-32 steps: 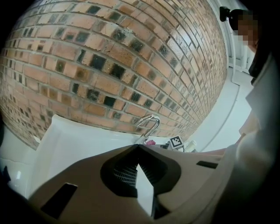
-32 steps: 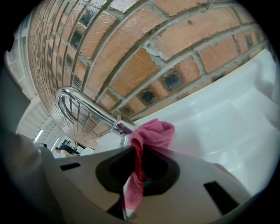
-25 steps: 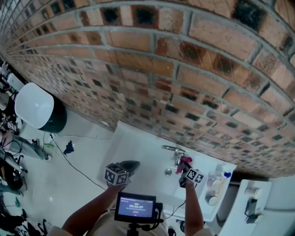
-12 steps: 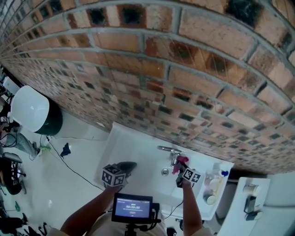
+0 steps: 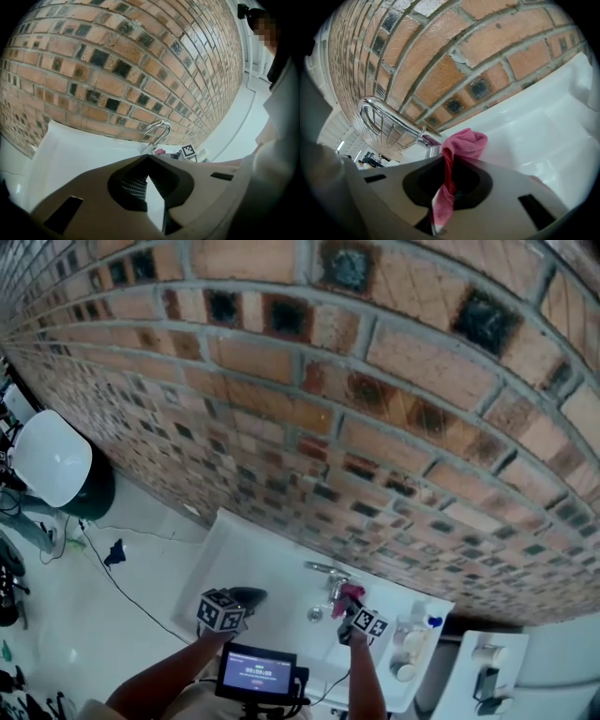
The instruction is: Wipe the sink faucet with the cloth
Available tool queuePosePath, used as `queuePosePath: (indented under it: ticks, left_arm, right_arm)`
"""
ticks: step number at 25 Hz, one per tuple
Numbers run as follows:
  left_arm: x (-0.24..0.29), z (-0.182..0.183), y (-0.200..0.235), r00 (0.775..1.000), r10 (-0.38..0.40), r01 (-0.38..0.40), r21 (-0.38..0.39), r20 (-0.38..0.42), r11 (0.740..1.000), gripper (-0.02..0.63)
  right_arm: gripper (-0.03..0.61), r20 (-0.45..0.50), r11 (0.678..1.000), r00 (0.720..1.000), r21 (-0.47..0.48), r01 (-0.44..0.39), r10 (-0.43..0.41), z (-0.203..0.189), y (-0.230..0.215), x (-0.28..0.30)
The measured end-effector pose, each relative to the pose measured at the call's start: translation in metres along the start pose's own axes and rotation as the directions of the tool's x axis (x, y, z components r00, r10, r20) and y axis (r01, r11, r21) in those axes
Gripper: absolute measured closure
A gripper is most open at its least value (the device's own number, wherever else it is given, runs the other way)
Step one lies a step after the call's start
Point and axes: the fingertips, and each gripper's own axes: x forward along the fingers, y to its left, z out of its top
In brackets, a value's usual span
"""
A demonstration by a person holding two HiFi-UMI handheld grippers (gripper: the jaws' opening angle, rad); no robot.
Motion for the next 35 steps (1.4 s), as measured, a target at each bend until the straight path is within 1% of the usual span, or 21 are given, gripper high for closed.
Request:
queuePosePath:
  ticks: [5,8,10,15,18,20,24,28,31,32,35]
  left_arm:
    - [0.001,0.016,0.003,1.000,0.004,-0.003,0.046,-0.008,0.999,0.614]
    - [-0.002,0.008,-0.004,1.000,0.002,-0.002,0.027,-0.001,1.000,0.614]
    - [-0.006,0.008,-0.004,1.000,0.006,-0.006,0.026,0.005,1.000,0.614]
    - [-0.012,0.007,0.002,1.000,0.018,-0.018,0.024,0.009,1.000,0.614]
    - [-0.015,0.003,0.005,1.000,0.025,-0.025,0.015,0.006,1.000,0.614]
    - [-0.016,-0.001,0.006,1.000,0.028,-0.028,0.011,0.003,1.000,0.614]
    - [-0.020,-0.002,0.008,0.999,0.035,-0.035,0.005,0.009,0.999,0.614]
    - [-0.023,-0.002,0.012,0.999,0.043,-0.043,0.000,0.013,0.999,0.614]
    - [-0.024,-0.003,0.012,0.999,0.042,-0.042,-0.002,0.014,0.999,0.614]
    - [-0.024,-0.004,0.011,0.999,0.041,-0.041,-0.003,0.013,0.999,0.614]
    - [-0.023,-0.004,0.010,0.999,0.037,-0.037,-0.003,0.012,0.999,0.614]
  right_arm:
    - [0.534,0.011,1.000,1.000,0.021,-0.013,0.012,0.005,0.004,0.004]
    - [0.534,-0.008,1.000,1.000,0.002,0.006,-0.006,0.005,0.008,-0.001]
    - [0.534,-0.006,1.000,1.000,0.011,0.002,-0.002,0.008,0.011,0.002]
    - [0.534,0.008,0.995,0.997,0.060,-0.077,0.077,0.020,0.014,0.014]
    - [0.534,0.015,0.986,0.994,0.122,-0.113,0.112,0.027,0.009,0.023]
    - [0.534,0.034,0.980,0.993,0.166,-0.113,0.109,0.031,0.003,0.026]
    - [0.534,0.106,0.967,0.987,0.215,-0.138,0.117,0.044,0.004,0.032]
    - [0.534,0.167,0.971,0.979,0.191,-0.145,0.114,0.053,0.010,0.024]
    - [0.534,0.200,0.969,0.965,0.141,-0.201,0.171,0.059,0.016,0.019]
    - [0.534,0.206,0.967,0.961,0.139,-0.215,0.184,0.061,0.017,0.017]
    - [0.534,0.222,0.955,0.954,0.175,-0.241,0.200,0.068,0.013,0.016]
